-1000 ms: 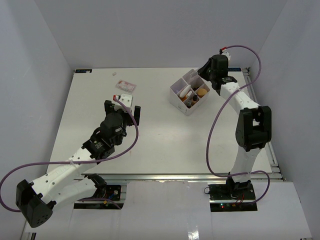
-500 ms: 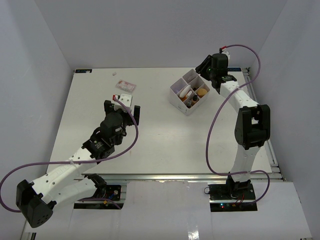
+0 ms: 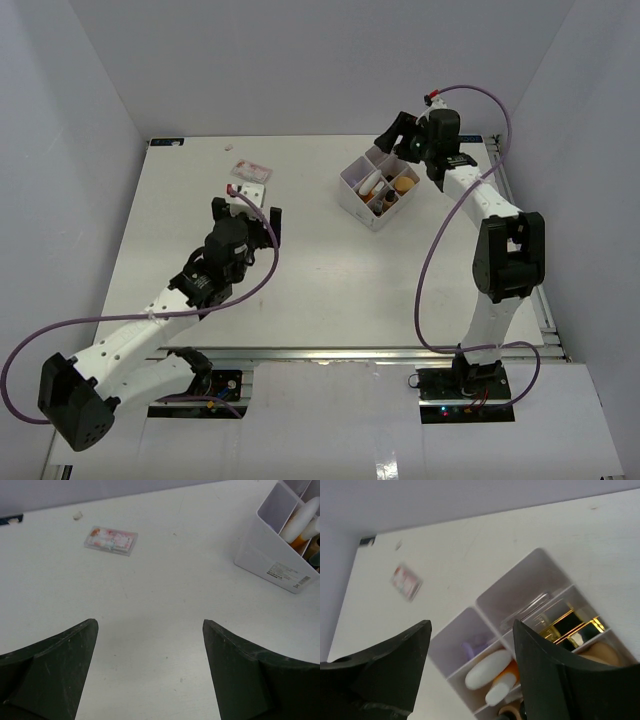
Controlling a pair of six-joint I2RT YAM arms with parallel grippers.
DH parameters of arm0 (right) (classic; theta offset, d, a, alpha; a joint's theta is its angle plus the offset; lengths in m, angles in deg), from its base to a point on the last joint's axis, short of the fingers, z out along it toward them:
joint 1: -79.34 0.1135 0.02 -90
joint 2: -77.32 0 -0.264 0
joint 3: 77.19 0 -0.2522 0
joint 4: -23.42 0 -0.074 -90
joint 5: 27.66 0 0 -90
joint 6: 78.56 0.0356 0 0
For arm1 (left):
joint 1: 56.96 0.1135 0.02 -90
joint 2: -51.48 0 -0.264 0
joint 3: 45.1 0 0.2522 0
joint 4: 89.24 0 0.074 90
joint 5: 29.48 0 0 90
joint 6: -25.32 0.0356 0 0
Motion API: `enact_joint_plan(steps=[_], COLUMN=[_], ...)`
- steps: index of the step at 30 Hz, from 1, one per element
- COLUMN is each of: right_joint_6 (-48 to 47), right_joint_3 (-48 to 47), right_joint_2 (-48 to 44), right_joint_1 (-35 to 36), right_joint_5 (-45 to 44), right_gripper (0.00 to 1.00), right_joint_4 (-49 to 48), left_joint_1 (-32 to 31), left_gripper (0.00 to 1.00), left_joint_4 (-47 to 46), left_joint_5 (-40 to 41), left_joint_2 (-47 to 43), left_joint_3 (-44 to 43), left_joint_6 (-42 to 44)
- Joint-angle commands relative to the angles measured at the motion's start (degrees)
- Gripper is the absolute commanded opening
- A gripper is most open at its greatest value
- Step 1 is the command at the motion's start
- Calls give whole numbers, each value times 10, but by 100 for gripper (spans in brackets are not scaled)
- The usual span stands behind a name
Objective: Organize the makeup
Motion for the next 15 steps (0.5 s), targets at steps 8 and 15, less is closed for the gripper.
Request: enact_joint_plan(steps=[8,15], right_joint_6=[-422,-464], right_joint_3=[208,327], right_joint_2=[-264,-361], right_joint_1=[6,-25], right_joint_5=[427,396], right_gripper=[87,97], right_joint_4=[140,115], left_joint_1=[277,308], left_gripper=[55,98], left_joint_4=[96,255], left_joint_5=[-364,-328], left_joint_2=[260,535], left_joint_3=[-185,-457], left_joint_6=[-325,-416])
